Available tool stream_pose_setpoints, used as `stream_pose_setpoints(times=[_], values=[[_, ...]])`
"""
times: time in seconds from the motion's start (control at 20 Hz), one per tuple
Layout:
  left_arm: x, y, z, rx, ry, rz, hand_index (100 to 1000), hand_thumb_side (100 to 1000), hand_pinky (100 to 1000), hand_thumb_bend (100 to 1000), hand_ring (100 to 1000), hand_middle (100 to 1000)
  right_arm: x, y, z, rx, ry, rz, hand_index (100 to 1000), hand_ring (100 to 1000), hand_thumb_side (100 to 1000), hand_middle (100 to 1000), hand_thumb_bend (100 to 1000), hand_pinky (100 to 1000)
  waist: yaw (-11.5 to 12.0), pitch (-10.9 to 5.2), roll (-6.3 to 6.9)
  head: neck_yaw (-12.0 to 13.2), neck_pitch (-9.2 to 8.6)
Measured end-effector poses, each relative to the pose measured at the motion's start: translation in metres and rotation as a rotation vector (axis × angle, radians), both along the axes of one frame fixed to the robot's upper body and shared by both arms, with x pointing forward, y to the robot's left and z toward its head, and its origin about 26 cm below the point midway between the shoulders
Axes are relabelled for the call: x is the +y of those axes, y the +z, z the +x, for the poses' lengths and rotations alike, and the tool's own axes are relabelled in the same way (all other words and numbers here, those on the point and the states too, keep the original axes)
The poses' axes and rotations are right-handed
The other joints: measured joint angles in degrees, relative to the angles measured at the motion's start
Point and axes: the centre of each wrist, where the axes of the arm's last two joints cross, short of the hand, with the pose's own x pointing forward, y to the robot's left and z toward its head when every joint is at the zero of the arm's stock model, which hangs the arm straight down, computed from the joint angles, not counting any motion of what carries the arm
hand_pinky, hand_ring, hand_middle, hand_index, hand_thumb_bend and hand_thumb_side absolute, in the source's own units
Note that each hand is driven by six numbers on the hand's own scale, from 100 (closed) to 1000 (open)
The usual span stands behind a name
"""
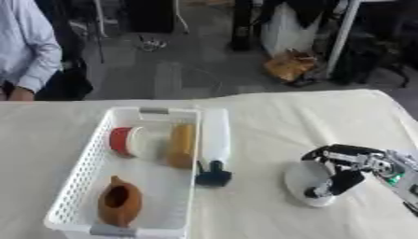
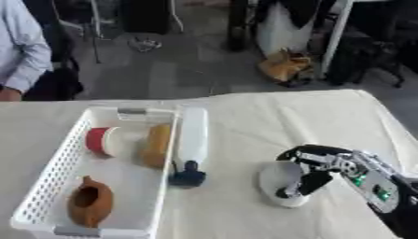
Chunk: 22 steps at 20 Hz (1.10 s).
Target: Pick up objects on the table and place them in the box.
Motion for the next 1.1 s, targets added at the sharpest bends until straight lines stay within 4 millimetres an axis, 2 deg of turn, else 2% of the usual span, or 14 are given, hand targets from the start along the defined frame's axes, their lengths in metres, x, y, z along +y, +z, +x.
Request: stream_pose_setpoints(times=[1.1], values=[[0.0,0.0,0.0,0.0,0.0,0.0,890,1000,1000,100,965,858,0.017,0.04,0.015,-0.111,0.067,-0.038,788,800,531,806,467,439,-0.3,-0.01,-0.72,0.0,0.0]])
